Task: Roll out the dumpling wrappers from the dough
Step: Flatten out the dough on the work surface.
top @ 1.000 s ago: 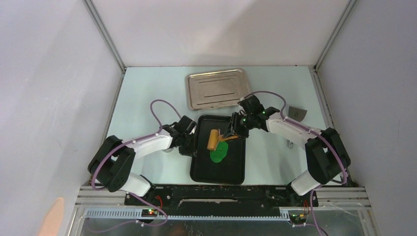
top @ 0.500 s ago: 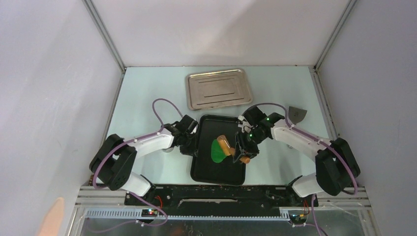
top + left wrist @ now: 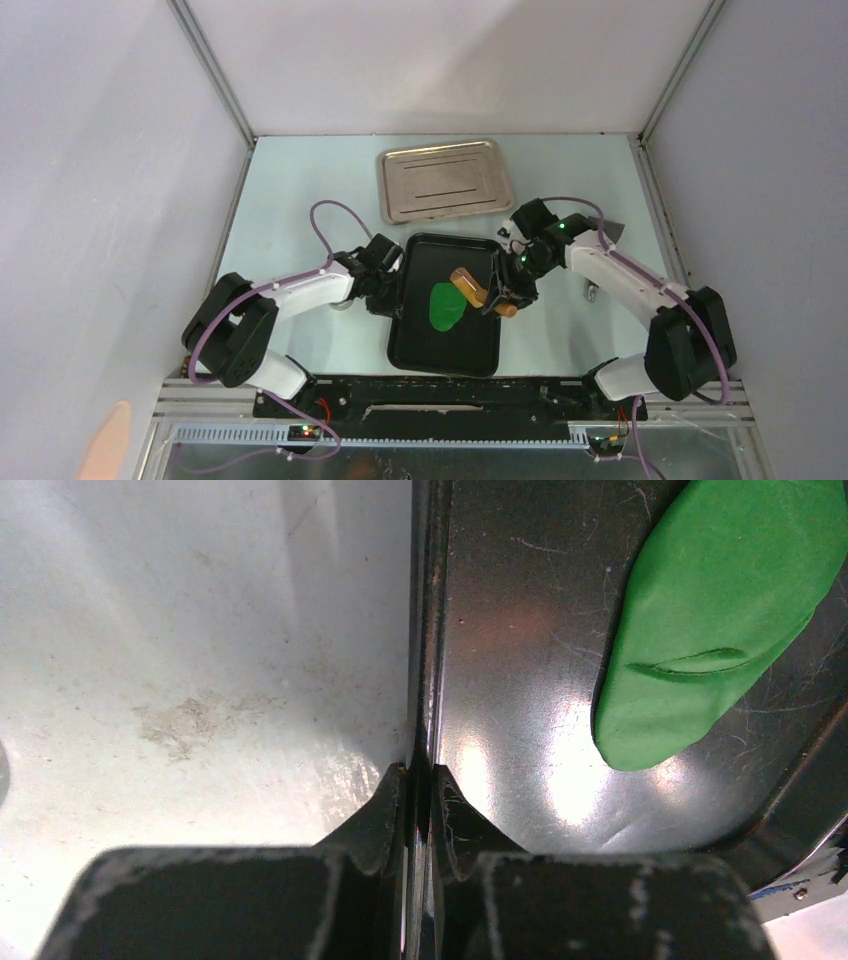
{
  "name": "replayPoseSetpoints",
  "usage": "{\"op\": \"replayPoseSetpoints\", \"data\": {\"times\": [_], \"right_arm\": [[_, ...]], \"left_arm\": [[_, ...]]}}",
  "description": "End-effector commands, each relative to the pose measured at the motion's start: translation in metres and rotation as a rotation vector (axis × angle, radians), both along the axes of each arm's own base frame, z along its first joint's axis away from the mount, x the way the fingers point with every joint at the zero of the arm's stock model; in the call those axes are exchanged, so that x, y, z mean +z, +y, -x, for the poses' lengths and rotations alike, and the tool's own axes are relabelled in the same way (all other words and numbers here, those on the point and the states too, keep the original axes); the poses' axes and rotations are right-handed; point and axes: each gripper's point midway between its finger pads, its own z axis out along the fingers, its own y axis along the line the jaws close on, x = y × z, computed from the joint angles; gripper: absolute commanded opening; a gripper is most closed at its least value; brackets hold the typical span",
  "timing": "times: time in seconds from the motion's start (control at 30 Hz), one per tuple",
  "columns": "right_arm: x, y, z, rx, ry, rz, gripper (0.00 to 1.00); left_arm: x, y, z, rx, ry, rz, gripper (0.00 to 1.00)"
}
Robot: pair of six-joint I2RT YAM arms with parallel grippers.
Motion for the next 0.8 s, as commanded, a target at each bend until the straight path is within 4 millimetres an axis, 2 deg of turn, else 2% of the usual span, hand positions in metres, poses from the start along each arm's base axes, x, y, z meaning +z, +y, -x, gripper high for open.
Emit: {"op": "replayPoseSetpoints", "data": {"times": [0.0,0.13,0.37,0.57,0.6,0.67,0.77], "right_arm": [[0.054,0.006,-0.017,-0.032,-0.132,-0.099,0.00],[0.066,0.009,-0.019,-0.034,-0.151,-0.136,0.00],[0.075,0.021,-0.009,-0.031,-0.087,-0.191,0.00],[0.080,0.022,-0.007,-0.016,-0.103,-0.218,0.00],[0.081,0.022,-0.007,-0.011,-0.106,-0.224,0.00],[0.082,0.022,-0.007,-0.003,-0.112,-0.233,0.00],[0.086,0.021,-0.009,-0.004,-0.127,-0.249,0.00]], "left_arm": [[0.014,-0.005,-0.018,0.005,-0.075,0.009,0.00],[0.014,-0.003,-0.018,0.001,-0.075,-0.004,0.00],[0.013,0.000,-0.016,0.002,-0.073,-0.012,0.00],[0.018,-0.002,-0.018,0.000,-0.087,0.001,0.01],[0.022,-0.003,-0.019,0.000,-0.092,0.006,0.05],[0.030,-0.004,-0.019,0.000,-0.101,0.014,0.23],[0.052,-0.004,-0.020,-0.008,-0.139,0.040,0.60]]}}
